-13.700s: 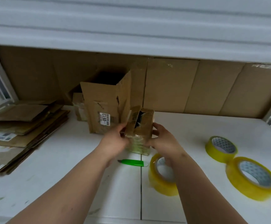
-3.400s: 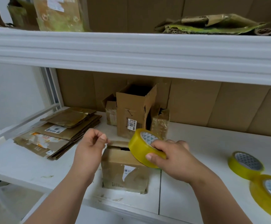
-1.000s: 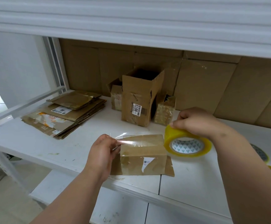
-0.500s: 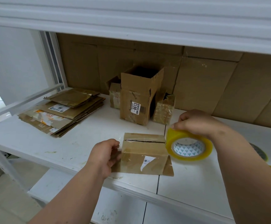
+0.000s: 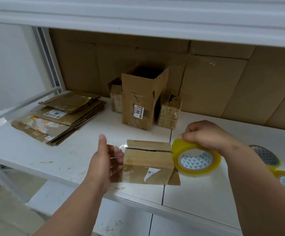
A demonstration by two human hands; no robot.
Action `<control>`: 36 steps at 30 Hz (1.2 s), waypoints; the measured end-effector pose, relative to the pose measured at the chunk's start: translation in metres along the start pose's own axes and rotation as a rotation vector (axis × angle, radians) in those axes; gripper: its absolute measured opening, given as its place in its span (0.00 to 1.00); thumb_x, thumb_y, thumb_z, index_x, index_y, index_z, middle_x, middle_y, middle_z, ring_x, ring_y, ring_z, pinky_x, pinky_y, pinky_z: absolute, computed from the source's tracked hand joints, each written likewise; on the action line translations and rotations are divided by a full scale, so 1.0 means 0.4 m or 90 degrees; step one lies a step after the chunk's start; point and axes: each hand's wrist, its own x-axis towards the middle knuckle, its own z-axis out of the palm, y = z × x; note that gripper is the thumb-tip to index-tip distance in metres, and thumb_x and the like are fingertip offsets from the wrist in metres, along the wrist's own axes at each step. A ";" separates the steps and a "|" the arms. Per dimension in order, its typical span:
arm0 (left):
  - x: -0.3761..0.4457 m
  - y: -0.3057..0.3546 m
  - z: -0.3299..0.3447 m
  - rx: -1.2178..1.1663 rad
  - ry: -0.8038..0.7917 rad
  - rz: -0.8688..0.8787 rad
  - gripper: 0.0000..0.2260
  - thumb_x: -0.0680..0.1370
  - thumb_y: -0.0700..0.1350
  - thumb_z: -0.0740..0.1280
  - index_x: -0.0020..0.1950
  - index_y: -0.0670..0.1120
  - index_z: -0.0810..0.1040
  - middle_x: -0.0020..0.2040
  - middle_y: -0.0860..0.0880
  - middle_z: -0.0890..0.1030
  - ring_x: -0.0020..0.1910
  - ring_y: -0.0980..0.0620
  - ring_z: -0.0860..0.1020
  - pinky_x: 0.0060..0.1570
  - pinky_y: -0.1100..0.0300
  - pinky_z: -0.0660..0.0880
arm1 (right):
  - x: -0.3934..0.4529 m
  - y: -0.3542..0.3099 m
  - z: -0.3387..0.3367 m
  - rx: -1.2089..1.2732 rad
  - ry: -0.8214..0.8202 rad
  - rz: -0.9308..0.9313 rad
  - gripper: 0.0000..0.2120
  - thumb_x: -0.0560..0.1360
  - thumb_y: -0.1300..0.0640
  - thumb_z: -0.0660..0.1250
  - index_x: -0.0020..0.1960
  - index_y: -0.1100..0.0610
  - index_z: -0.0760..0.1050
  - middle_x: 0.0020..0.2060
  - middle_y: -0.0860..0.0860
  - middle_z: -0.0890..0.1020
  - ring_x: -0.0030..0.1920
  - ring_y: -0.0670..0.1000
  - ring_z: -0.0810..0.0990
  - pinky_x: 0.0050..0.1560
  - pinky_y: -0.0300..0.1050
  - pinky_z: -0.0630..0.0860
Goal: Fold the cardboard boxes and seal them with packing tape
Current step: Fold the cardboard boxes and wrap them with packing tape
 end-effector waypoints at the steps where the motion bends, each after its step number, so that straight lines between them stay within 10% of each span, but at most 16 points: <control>1: 0.002 0.004 0.001 0.042 -0.011 0.011 0.30 0.75 0.73 0.56 0.39 0.48 0.80 0.40 0.46 0.84 0.41 0.47 0.82 0.45 0.51 0.76 | -0.002 0.002 0.000 0.001 0.001 0.001 0.13 0.73 0.45 0.72 0.38 0.54 0.78 0.35 0.52 0.79 0.38 0.50 0.77 0.39 0.44 0.70; 7: 0.007 0.006 0.004 0.107 -0.046 -0.020 0.15 0.78 0.51 0.70 0.32 0.48 0.82 0.43 0.44 0.86 0.49 0.41 0.82 0.56 0.45 0.78 | -0.011 0.007 0.011 0.045 0.002 0.002 0.13 0.74 0.46 0.72 0.43 0.57 0.80 0.38 0.53 0.81 0.40 0.52 0.79 0.40 0.44 0.72; 20: 0.007 -0.012 0.039 0.072 -0.018 -0.023 0.06 0.83 0.46 0.60 0.48 0.51 0.75 0.41 0.45 0.83 0.36 0.45 0.80 0.38 0.47 0.79 | -0.029 0.056 0.061 0.209 0.032 0.027 0.11 0.74 0.50 0.72 0.44 0.58 0.81 0.36 0.53 0.82 0.34 0.49 0.80 0.32 0.38 0.74; 31: -0.002 0.033 0.006 0.411 0.014 0.161 0.20 0.78 0.64 0.63 0.41 0.49 0.81 0.41 0.50 0.81 0.43 0.51 0.78 0.37 0.57 0.71 | -0.039 0.061 0.089 0.281 0.052 0.037 0.12 0.72 0.49 0.73 0.41 0.57 0.80 0.32 0.52 0.81 0.32 0.49 0.81 0.30 0.39 0.74; 36: 0.045 0.088 -0.002 0.559 0.030 0.202 0.11 0.77 0.54 0.70 0.55 0.51 0.79 0.54 0.50 0.81 0.49 0.51 0.77 0.40 0.58 0.72 | -0.046 0.024 0.155 0.328 0.063 0.038 0.15 0.72 0.44 0.73 0.38 0.55 0.77 0.34 0.53 0.81 0.37 0.55 0.83 0.39 0.49 0.78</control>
